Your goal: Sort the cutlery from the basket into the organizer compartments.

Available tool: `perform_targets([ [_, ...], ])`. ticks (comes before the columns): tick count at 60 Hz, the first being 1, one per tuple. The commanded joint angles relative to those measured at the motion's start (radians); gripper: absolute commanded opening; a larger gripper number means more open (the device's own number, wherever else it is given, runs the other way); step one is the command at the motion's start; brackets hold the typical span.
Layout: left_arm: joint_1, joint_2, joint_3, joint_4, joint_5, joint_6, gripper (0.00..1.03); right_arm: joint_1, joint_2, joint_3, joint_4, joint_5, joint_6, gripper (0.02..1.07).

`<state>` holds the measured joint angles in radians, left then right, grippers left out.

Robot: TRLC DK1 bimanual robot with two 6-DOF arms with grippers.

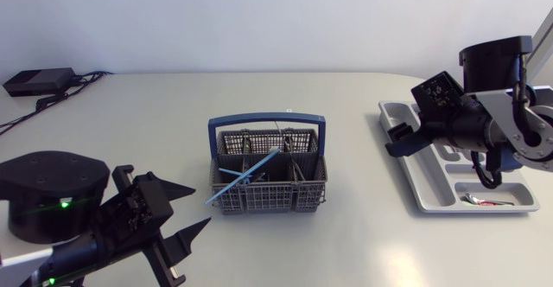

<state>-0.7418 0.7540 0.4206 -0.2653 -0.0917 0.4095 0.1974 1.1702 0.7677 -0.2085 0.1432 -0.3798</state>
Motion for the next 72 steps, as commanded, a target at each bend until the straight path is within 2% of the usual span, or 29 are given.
perform_targets([
  [1, -0.002, 0.05, 0.004, 0.031, -0.005, -0.037, 0.59, 0.06, -0.057, -0.036, -0.035, 0.009, 0.038, 0.84],
  [21, 0.012, 0.154, 0.03, 0.095, -0.005, -0.057, 0.47, 0.231, -0.129, -0.077, -0.085, 0.085, 0.091, 0.84],
  [34, 0.025, 0.18, 0.04, 0.115, -0.005, -0.057, 0.42, 0.238, -0.138, -0.09, -0.085, 0.088, 0.093, 0.84],
  [39, 0.024, 0.194, 0.043, 0.127, -0.003, -0.061, 0.37, 0.238, -0.141, -0.094, -0.085, 0.09, 0.093, 0.84],
  [59, 0.024, 0.243, 0.046, 0.169, -0.002, -0.071, 0.26, 0.24, -0.145, -0.099, -0.086, 0.09, 0.093, 0.84],
  [72, 0.025, 0.255, 0.047, 0.186, -0.002, -0.072, 0.24, 0.257, -0.152, -0.104, -0.092, 0.09, 0.098, 0.84],
])
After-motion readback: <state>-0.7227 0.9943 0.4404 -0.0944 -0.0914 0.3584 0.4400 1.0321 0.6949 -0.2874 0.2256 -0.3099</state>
